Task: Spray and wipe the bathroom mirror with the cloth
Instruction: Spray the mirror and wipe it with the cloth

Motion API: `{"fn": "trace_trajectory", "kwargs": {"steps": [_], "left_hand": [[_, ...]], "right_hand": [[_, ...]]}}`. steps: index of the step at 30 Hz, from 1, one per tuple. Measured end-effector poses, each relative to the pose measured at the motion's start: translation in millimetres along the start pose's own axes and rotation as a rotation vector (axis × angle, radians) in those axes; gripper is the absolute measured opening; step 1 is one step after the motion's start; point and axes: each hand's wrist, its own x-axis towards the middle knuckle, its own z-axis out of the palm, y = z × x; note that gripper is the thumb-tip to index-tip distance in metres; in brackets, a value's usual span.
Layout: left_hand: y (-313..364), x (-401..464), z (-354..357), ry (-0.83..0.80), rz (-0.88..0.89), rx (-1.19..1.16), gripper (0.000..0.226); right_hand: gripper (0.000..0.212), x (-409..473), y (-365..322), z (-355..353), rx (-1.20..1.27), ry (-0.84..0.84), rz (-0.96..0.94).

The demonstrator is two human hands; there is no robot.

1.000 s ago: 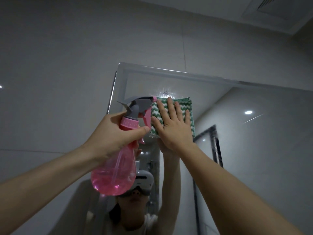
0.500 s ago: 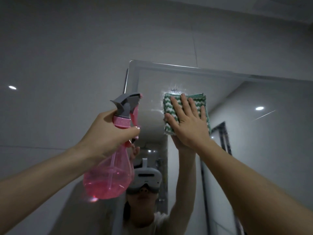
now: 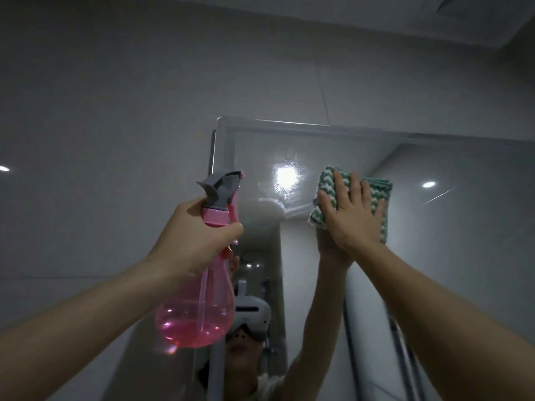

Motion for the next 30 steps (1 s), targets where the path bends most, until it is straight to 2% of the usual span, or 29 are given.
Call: {"fn": "trace_trajectory", "kwargs": {"steps": [4, 6, 13, 16, 21, 25, 30], "left_hand": [[-0.4, 9.3, -2.9, 0.001, 0.002, -0.016, 0.018], [-0.6, 15.0, -5.4, -0.008, 0.011, -0.007, 0.017], [5.9, 30.4, -18.1, 0.123, 0.074, 0.034, 0.018], [4.1, 31.3, -21.3, 0.175, 0.074, 0.051, 0.020], [9.8, 37.3, -3.0, 0.165, 0.049, 0.051, 0.009], [25.3, 49.6, 31.0, 0.115, 0.036, -0.050, 0.020], [28.6, 61.3, 61.5, 0.128, 0.022, -0.084, 0.020]], "right_hand": [[0.061, 6.4, -29.6, 2.2, 0.034, 0.014, 0.107], [0.060, 11.2, -47.5, 4.1, 0.049, 0.020, 0.090], [0.059, 22.2, -132.8, 14.9, 0.038, 0.009, -0.257], [0.058, 24.6, -141.6, 14.7, 0.041, -0.005, -0.410], [0.057, 45.4, -105.5, 2.1, -0.015, -0.041, -0.539], [0.057, 72.2, -48.1, -10.3, 0.013, -0.012, -0.353], [0.058, 89.7, 30.3, -27.4, -0.004, -0.023, -0.186]]}}
